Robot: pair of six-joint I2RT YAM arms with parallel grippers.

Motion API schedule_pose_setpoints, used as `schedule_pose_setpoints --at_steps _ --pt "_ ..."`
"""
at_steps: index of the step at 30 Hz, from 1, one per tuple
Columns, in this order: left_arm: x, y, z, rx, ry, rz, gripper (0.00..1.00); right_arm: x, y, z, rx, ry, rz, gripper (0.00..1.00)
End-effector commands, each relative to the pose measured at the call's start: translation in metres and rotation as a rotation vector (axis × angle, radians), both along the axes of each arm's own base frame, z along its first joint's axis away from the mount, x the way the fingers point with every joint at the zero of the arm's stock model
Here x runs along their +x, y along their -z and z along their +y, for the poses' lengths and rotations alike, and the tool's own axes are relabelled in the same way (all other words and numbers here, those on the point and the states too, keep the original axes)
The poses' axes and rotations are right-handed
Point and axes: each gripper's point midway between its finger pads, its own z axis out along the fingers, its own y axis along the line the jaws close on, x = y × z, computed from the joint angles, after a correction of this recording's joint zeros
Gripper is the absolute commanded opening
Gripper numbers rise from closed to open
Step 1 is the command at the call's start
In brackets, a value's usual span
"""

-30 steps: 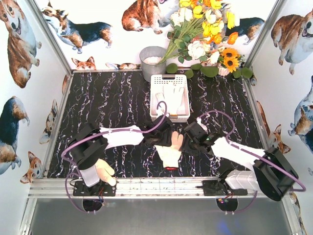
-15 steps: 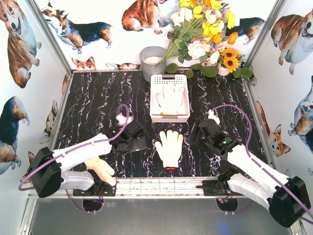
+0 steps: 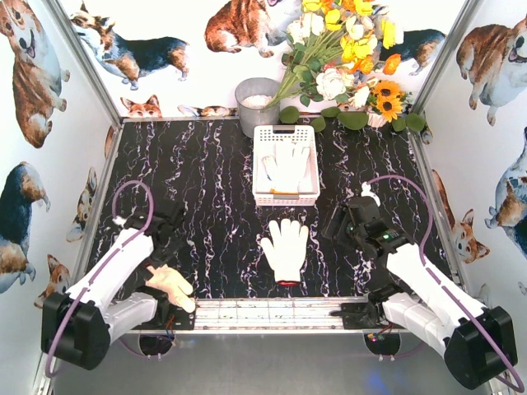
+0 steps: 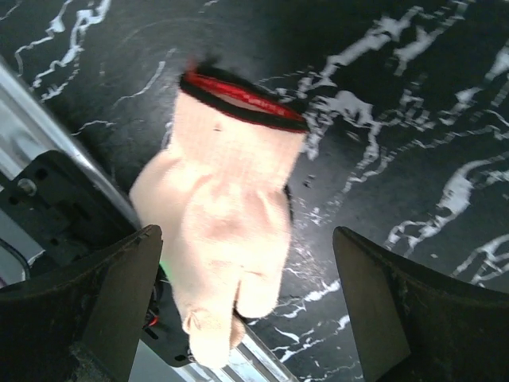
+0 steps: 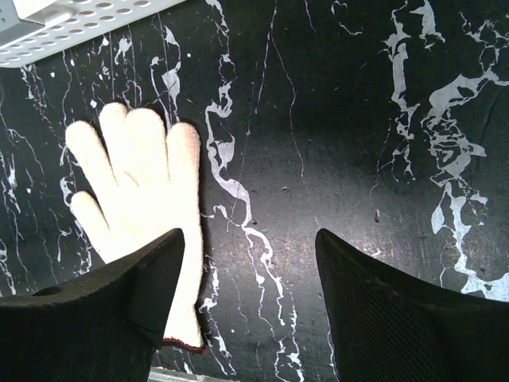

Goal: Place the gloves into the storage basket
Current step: Pick up the glove from the center of the board.

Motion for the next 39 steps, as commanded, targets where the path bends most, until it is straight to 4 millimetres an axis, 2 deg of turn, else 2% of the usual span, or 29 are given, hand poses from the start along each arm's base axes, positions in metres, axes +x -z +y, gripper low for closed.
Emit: schedule_pose_setpoints --at_steps 1,7,10,14,18,22,26,28,31,33,36,39 --pt "-0.013 0.005 0.016 0.014 -0.086 0.03 0.82 0.007 -0.017 0.001 0.028 -0.006 -0.066 0.69" --pt "-0.026 0.046 -0.004 -0.105 -0.123 0.11 0.77 0.006 -0.02 -0.002 0.036 0.006 -0.079 0.69" --pt "-0.026 0.055 -0.009 -0.137 -0.139 0.099 0.69 0.005 -0.023 -0.004 0.039 0.014 -0.088 0.69" --pt "-0.014 0.053 -0.017 -0.177 -0.112 0.052 0.36 0.005 -0.026 -0.005 0.044 0.024 -0.099 0.69" --pt "0.019 0.041 -0.04 -0.254 0.009 -0.066 0.11 0.006 -0.032 0.0 0.074 0.009 -0.108 0.69" --pt "0.059 0.016 -0.085 -0.284 0.243 -0.176 0.0 0.005 -0.04 0.01 0.115 -0.027 -0.107 0.68" --pt "0.084 -0.019 -0.136 -0.207 0.512 -0.235 0.0 0.003 -0.05 0.022 0.16 -0.086 -0.106 0.68" --pt "0.088 -0.033 -0.173 -0.189 0.688 -0.273 0.0 0.0 -0.057 0.03 0.192 -0.134 -0.109 0.68" --pt "0.088 -0.054 -0.23 -0.218 0.929 -0.363 0.0 -0.007 -0.073 0.049 0.271 -0.231 -0.101 0.69" --pt "0.079 -0.062 -0.261 -0.267 1.066 -0.407 0.0 -0.013 -0.087 0.064 0.342 -0.307 -0.096 0.69" --pt "0.063 -0.074 -0.299 -0.353 1.213 -0.474 0.0 -0.021 -0.106 0.083 0.456 -0.385 -0.083 0.73" --pt "0.049 -0.089 -0.325 -0.438 1.301 -0.54 0.0 -0.021 -0.117 0.093 0.529 -0.401 -0.076 0.74"
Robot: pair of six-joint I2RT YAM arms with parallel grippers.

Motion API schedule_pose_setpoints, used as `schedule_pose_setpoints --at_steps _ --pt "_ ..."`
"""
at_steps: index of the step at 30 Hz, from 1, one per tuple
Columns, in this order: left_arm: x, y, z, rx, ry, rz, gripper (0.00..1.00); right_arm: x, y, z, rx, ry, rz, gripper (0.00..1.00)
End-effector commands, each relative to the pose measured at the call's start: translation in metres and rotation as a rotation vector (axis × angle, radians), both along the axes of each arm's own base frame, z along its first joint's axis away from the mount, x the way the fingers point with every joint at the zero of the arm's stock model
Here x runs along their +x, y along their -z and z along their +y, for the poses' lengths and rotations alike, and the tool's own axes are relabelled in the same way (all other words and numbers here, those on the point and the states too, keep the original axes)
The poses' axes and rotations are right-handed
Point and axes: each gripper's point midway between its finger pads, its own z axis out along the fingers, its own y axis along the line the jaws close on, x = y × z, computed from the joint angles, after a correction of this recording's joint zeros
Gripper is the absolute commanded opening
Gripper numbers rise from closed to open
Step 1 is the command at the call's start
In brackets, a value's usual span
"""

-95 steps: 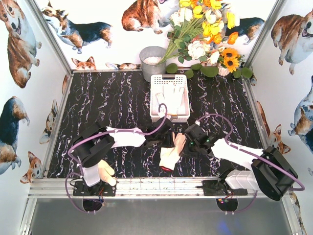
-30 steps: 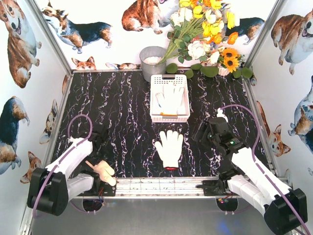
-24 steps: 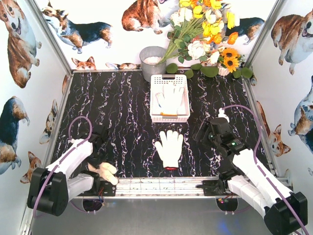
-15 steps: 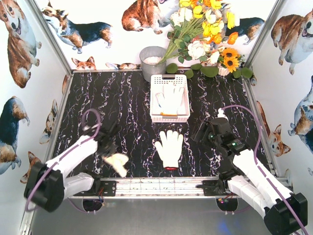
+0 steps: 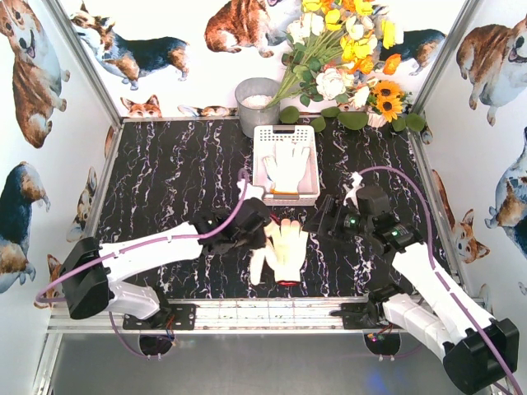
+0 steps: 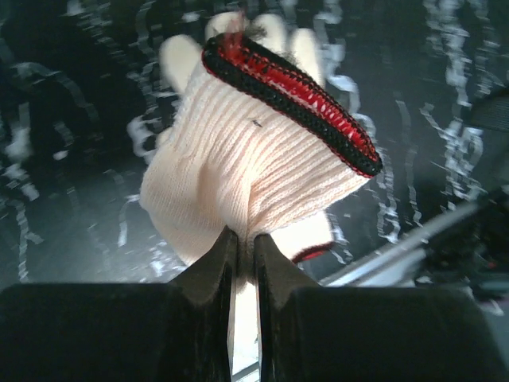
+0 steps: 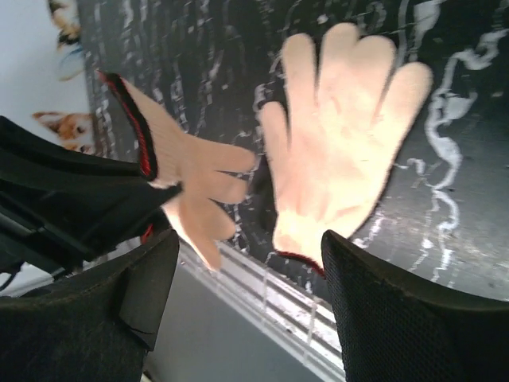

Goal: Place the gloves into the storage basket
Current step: Pick up the glove from the center of the board.

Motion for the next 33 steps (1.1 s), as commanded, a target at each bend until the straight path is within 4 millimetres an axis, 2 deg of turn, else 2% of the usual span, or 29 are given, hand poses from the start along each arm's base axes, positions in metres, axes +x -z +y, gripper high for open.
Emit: schedule_pose_setpoints --at_steps 1,4,9,15,21,24,28,31,32,33 --pt "-0.009 -0.034 -0.047 -0.157 0.191 -0.109 0.0 0.0 -0.045 0.027 0.178 -0.102 -0.052 0.75" --pt "-0.017 -0.04 -0.061 -0.209 0.242 -0.11 0.0 0.003 -0.048 0.031 0.2 -0.109 -0.048 0.79" --pt "-0.025 -0.039 -0.075 -0.229 0.29 -0.095 0.0 0.008 -0.059 0.038 0.214 -0.125 -0.064 0.83" --pt "-0.023 -0.038 -0.078 -0.238 0.274 -0.093 0.0 0.01 -0.06 0.042 0.187 -0.144 -0.065 0.82" --pt "-0.022 -0.031 -0.078 -0.228 0.239 -0.07 0.0 0.009 -0.076 0.047 0.207 -0.158 -0.132 0.86" --pt "-0.025 -0.038 -0.084 -0.27 0.26 -0.07 0.0 0.01 -0.066 0.044 0.132 -0.144 -0.124 0.86" --pt "-0.026 -0.045 -0.086 -0.307 0.269 -0.087 0.0 0.012 -0.044 0.04 0.003 -0.133 -0.1 0.75" --pt "-0.027 -0.047 -0.086 -0.314 0.275 -0.087 0.0 0.015 -0.037 0.041 -0.058 -0.138 -0.098 0.66" --pt "-0.028 -0.047 -0.086 -0.314 0.278 -0.083 0.0 0.016 -0.037 0.043 -0.063 -0.141 -0.101 0.6" --pt "-0.029 -0.047 -0.084 -0.31 0.278 -0.081 0.0 0.016 -0.038 0.044 -0.061 -0.148 -0.107 0.5"
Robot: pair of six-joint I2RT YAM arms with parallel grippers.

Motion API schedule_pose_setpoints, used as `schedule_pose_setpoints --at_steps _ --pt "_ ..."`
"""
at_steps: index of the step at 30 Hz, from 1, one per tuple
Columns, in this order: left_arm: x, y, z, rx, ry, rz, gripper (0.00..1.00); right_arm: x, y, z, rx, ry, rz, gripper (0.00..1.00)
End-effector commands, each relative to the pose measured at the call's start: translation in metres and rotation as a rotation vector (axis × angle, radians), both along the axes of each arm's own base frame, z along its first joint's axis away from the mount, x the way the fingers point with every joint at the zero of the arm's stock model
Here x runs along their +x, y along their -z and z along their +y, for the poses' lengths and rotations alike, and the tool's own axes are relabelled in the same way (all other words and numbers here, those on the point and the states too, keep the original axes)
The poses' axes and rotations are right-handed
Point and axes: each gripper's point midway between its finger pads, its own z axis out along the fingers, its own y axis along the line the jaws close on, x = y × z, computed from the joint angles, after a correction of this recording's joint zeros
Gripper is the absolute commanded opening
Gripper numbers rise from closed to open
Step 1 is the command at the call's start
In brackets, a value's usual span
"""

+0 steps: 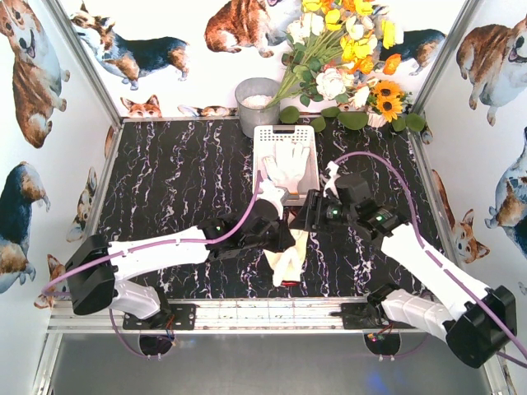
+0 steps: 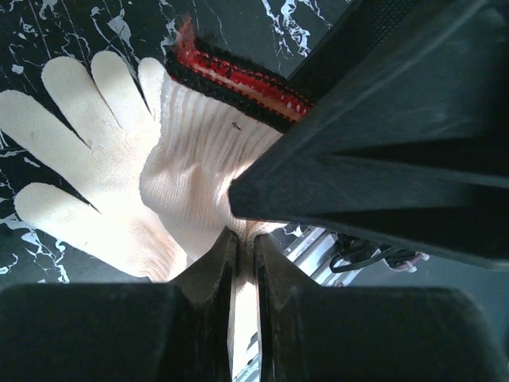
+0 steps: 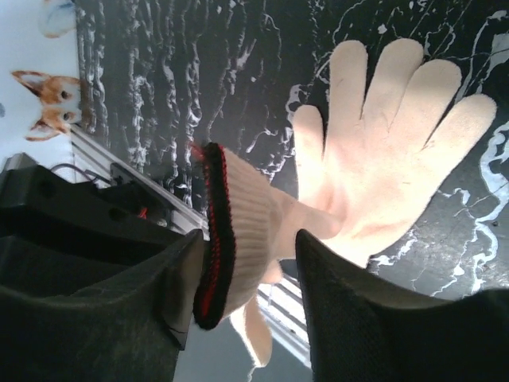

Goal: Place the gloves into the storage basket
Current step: Pick up the glove from the center of the board.

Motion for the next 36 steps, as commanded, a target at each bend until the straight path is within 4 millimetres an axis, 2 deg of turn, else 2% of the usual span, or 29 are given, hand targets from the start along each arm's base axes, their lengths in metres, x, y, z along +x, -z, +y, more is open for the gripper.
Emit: schedule_pose_setpoints --at_steps 1,3,4,6,7,8,10,14,19,23,28,33,36 --pt "-0.005 -0.013 -0.002 -0.046 0.019 -0.012 0.0 0.013 -0.013 0.0 -0.051 0.003 -0.092 0.37" --pt "-0.007 -0.014 0.003 -0.041 0.013 -0.014 0.03 0.015 -0.02 -0.004 -0.066 0.013 -0.122 0.11" --pt "-0.006 -0.015 0.007 -0.037 0.004 -0.022 0.14 0.017 -0.022 -0.007 -0.082 0.021 -0.137 0.01" --pt "-0.005 -0.021 0.018 -0.035 -0.016 -0.047 0.44 0.018 -0.028 -0.013 -0.11 0.029 -0.164 0.0" --pt "-0.004 -0.023 0.024 -0.03 -0.031 -0.062 0.55 0.018 -0.03 -0.015 -0.119 0.022 -0.172 0.0" --pt "-0.003 -0.026 0.031 -0.025 -0.047 -0.077 0.63 0.017 -0.032 -0.015 -0.127 0.003 -0.181 0.0" --pt "0.001 -0.034 0.044 -0.019 -0.08 -0.113 0.7 0.015 -0.037 -0.015 -0.125 -0.032 -0.182 0.0" --pt "0.008 -0.055 0.063 -0.018 -0.125 -0.192 0.69 0.015 -0.043 -0.022 -0.122 0.013 -0.113 0.0" --pt "0.021 -0.074 0.069 -0.011 -0.162 -0.296 0.66 0.025 -0.058 -0.032 -0.076 0.213 -0.03 0.0" --pt "0.029 -0.089 0.049 -0.039 -0.156 -0.376 0.66 0.035 -0.072 -0.035 0.032 0.4 0.016 0.0" --pt "0.03 -0.097 0.012 -0.02 -0.105 -0.46 0.73 0.044 -0.089 -0.05 0.086 0.587 0.049 0.0" --pt "0.037 -0.097 -0.018 -0.023 -0.057 -0.503 0.78 0.044 -0.092 -0.058 0.05 0.66 0.109 0.0" --pt "0.043 -0.095 -0.031 -0.002 -0.036 -0.536 0.78 0.041 -0.09 -0.055 0.049 0.657 0.146 0.0"
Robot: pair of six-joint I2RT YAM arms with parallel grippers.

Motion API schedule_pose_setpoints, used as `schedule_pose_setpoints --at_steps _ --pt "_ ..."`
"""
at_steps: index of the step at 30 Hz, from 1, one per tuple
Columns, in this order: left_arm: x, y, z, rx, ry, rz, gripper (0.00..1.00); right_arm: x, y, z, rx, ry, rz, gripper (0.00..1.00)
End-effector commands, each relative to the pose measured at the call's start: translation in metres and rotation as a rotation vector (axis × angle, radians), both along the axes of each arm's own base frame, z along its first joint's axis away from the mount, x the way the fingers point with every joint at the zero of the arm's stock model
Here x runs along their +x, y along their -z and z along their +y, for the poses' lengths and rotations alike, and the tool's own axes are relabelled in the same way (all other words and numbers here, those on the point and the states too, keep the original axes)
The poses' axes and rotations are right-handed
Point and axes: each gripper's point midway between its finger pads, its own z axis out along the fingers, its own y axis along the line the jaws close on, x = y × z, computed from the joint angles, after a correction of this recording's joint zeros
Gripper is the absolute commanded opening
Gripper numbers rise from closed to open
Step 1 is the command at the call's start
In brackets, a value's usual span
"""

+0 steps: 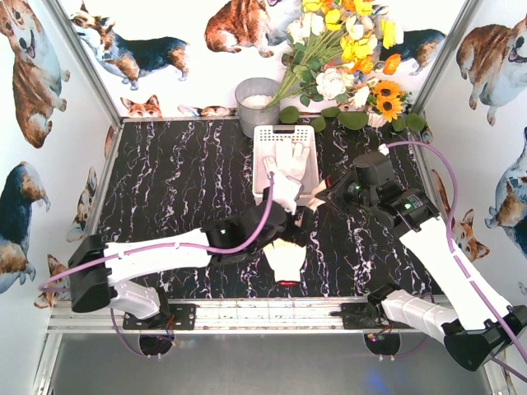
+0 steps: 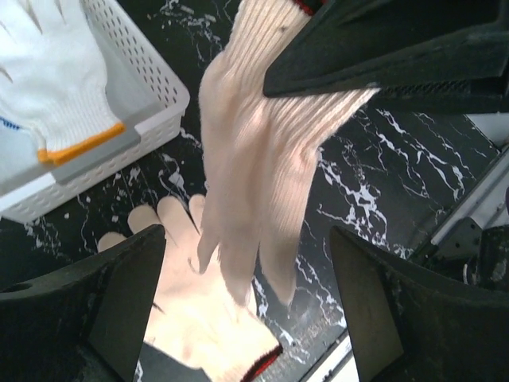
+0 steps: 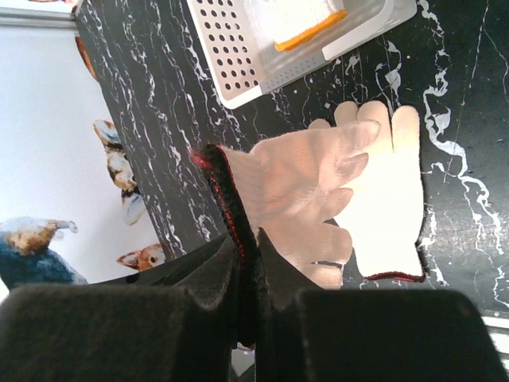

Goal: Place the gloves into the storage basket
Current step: Pick up the glove from the center of the board.

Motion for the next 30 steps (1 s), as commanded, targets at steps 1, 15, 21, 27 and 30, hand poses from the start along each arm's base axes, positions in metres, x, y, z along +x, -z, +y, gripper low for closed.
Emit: schedule_pose_setpoints --at_steps 1,15,21,27,30 --pt "0.015 -0.024 -0.023 -0.017 0.016 -0.108 0.78 0.003 -0.015 -0.002 0.04 0.069 0.017 0.0" --pt "0.031 -0.019 -0.005 0.024 -0.096 -0.16 0.0 0.001 -0.019 0.009 0.076 -0.052 -0.07 0.39" --pt "0.022 -0.01 0.017 0.034 -0.023 -0.054 0.0 0.007 -0.031 -0.008 -0.084 -0.236 -0.311 0.71" --pt "0.009 -0.012 0.031 -0.089 0.189 0.112 0.0 -0.009 -0.049 0.006 -0.253 -0.615 -0.618 0.8" --pt "0.003 -0.014 0.041 -0.108 0.252 0.156 0.0 -0.034 -0.054 0.022 -0.244 -0.852 -0.75 0.83"
